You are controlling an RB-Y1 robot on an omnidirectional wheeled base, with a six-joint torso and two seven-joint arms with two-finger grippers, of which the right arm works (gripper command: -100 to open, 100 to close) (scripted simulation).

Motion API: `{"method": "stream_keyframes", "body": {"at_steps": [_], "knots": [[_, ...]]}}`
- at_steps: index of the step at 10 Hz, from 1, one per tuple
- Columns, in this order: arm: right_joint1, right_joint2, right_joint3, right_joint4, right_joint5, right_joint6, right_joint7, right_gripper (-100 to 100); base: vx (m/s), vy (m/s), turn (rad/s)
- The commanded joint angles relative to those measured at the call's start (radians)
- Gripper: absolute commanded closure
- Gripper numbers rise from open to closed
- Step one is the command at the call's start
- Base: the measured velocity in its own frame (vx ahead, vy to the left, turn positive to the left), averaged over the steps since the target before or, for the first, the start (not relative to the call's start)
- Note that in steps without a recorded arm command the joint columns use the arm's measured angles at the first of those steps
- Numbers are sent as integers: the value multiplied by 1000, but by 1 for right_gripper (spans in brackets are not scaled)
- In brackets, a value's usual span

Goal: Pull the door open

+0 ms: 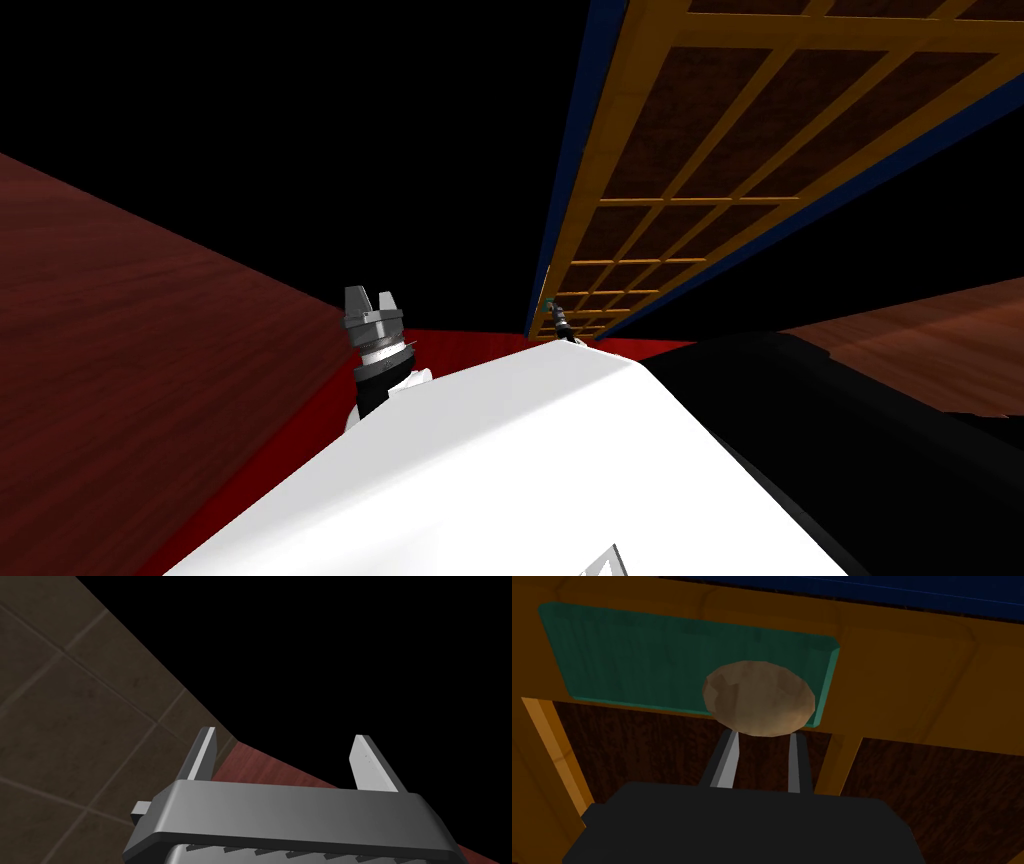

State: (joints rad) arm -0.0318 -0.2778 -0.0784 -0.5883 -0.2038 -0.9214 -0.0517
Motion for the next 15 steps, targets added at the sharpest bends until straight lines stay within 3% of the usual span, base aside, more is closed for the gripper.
{"method": "stream_keyframes", "body": {"at_steps": [1,9,10,15], "knots": [[-1,11,15,-6,-8,-5,-50,100,-30,-14,39],[-3,9,33,-9,-54,-2,-224,100,-27,-11,41],[-8,1,30,21,-70,-4,-256,-100,-28,-16,8],[-11,13,49,8,-124,1,-389,-100,-50,4,42]]}}
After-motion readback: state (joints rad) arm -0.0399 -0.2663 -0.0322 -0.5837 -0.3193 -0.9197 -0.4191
